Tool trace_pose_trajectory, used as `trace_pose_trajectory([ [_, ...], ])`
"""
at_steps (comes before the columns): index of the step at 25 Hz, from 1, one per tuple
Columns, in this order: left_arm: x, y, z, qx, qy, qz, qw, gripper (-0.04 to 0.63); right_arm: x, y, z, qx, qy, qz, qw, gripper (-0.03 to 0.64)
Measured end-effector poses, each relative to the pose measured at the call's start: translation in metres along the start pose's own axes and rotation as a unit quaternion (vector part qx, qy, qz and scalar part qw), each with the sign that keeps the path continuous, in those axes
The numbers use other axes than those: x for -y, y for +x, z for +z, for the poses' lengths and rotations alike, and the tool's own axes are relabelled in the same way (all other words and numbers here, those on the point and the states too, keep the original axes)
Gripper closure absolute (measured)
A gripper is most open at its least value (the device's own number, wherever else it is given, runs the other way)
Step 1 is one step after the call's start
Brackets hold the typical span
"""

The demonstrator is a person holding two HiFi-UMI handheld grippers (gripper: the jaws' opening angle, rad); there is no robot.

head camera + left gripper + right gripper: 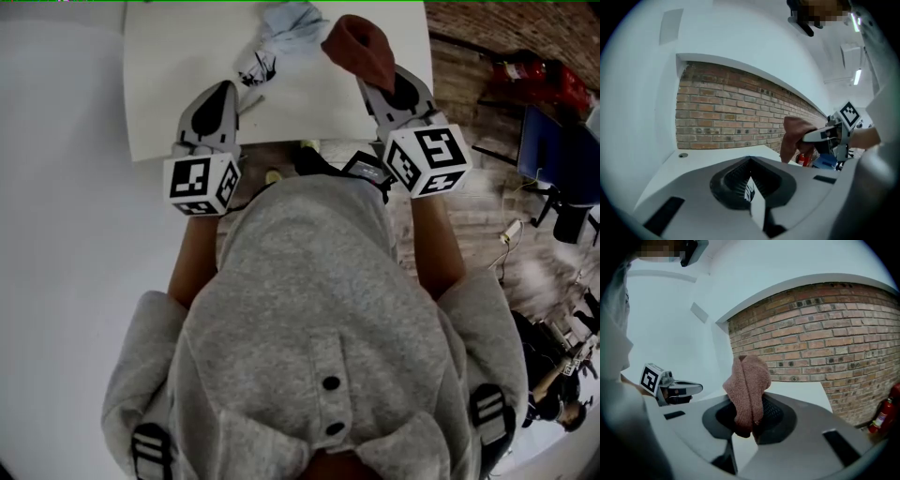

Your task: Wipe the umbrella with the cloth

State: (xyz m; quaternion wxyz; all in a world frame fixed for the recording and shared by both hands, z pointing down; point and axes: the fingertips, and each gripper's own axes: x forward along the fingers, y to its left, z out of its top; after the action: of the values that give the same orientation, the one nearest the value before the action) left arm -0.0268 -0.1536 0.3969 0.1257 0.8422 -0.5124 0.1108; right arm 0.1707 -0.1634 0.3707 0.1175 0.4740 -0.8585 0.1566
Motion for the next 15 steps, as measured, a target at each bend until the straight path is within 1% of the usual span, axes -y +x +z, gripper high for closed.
trace_pose_trajectory([
  [3, 0.009, -0.019, 0.017, 0.028, 0.004, -0.015, 0.9995, 0.58, -0.024, -0.011, -0.003, 0.002, -0.001, -0.008, 1.0, 0.537],
  [5, 0.006, -0.036, 0.021, 0.039, 0.008, -0.016, 0.9991, 0.58, -0.041, -0.016, -0.007, 0.006, 0.003, -0.014, 1.0, 0.537],
  [9, -0.001, -0.084, 0.017, 0.052, 0.009, -0.015, 0.9985, 0.58, -0.079, -0.031, -0.011, 0.016, -0.001, -0.028, 0.999, 0.537],
  [15, -0.005, -0.157, 0.002, 0.06, 0.026, -0.013, 0.9977, 0.58, -0.135, -0.062, -0.013, 0.036, -0.015, -0.05, 0.998, 0.537],
])
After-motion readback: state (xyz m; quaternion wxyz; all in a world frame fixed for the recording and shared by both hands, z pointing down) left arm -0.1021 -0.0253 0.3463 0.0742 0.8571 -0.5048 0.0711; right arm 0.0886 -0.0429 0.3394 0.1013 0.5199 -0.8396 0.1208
